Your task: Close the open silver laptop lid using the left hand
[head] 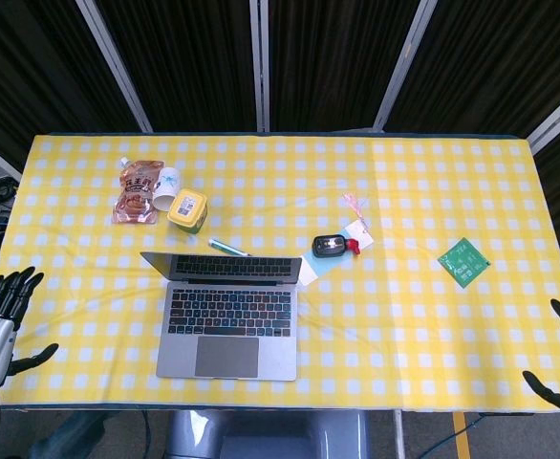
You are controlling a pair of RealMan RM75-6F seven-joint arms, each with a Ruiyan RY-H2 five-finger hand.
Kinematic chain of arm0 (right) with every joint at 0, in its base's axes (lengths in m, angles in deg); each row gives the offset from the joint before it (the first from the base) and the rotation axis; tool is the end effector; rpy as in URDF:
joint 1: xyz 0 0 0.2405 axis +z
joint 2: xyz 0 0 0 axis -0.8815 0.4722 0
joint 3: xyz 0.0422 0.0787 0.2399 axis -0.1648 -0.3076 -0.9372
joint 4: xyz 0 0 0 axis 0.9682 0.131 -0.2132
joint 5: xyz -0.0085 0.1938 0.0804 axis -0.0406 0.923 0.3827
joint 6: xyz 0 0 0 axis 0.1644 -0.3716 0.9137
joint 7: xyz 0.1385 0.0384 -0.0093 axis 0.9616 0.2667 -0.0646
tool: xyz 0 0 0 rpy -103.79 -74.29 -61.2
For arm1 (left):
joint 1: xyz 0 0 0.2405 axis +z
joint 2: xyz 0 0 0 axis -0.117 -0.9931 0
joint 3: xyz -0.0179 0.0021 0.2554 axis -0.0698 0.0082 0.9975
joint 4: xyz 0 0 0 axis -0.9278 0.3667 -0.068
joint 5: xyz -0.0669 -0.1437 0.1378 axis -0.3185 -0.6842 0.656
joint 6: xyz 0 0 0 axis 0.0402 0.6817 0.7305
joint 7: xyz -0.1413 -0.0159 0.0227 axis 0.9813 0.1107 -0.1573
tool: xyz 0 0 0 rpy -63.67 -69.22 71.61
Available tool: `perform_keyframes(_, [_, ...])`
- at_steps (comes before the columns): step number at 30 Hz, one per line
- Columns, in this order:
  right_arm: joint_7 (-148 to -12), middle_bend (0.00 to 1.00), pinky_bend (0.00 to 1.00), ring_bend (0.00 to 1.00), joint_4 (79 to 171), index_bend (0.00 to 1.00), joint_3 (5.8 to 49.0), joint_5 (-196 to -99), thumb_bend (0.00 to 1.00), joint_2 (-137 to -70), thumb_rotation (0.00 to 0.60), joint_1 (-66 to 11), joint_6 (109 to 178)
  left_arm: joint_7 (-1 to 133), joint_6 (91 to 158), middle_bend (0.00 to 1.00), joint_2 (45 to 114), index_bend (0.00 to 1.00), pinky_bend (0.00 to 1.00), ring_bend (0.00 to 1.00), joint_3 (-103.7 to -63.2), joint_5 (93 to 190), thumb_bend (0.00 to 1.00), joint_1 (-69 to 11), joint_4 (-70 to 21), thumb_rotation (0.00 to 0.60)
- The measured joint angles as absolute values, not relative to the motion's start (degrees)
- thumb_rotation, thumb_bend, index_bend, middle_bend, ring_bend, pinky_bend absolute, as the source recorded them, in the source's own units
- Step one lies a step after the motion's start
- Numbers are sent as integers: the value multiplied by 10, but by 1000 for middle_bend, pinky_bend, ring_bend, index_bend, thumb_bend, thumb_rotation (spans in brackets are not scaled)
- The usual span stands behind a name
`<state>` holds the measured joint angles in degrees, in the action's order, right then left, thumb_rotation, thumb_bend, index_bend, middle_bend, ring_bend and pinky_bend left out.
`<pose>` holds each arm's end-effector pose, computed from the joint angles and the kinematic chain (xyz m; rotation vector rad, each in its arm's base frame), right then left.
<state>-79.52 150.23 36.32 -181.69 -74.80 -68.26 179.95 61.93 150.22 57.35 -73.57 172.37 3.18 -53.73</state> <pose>-0.2865 -0.1135 0.2199 1.3069 -0.7717 1.0044 -0.2751 0.1553 0.1567 -1.4415 -0.9025 -0.9700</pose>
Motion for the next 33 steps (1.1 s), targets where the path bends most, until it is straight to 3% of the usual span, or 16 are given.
perform_keyframes(9, [-788, 0, 0, 0, 1502, 0, 363, -1815, 0, -746, 600, -683, 1800, 632, 1494, 0, 569, 0, 0, 0, -733, 1731, 0, 31, -539, 600])
perform_keyframes(14, [-787, 0, 0, 0, 1501, 0, 362, -1809, 0, -746, 600, -682, 1795, 648, 1452, 0, 560, 0, 0, 0, -739, 1736, 21, 1, -554, 600])
perform_keyframes(15, [-788, 0, 0, 0, 1501, 0, 361, -1807, 0, -746, 600, -681, 1793, 648, 1441, 0, 557, 0, 0, 0, -743, 1736, 71, -8, -560, 600])
perform_keyframes(17, [-789, 0, 0, 0, 1502, 0, 360, -1803, 0, -746, 600, -680, 1790, 645, 1413, 0, 550, 0, 0, 0, -754, 1733, 384, -32, -577, 600])
perform_keyframes(20, [-792, 0, 0, 0, 1502, 0, 358, -1797, 0, -747, 600, -677, 1783, 631, 1364, 0, 539, 0, 0, 0, -773, 1720, 765, -69, -603, 600])
perform_keyframes(23, [-795, 0, 0, 0, 1503, 0, 357, -1790, 0, -746, 600, -675, 1776, 619, 1303, 0, 531, 0, 0, 0, -798, 1691, 958, -114, -625, 600])
perform_keyframes(30, [-799, 0, 0, 0, 1502, 0, 352, -1768, 0, -747, 600, -670, 1761, 591, 1175, 0, 536, 0, 0, 0, -867, 1576, 1000, -230, -652, 600])
perform_keyframes(33, [-800, 0, 0, 0, 1501, 0, 351, -1761, 0, -748, 600, -667, 1751, 566, 1148, 0, 550, 0, 55, 14, -886, 1533, 1000, -267, -653, 600])
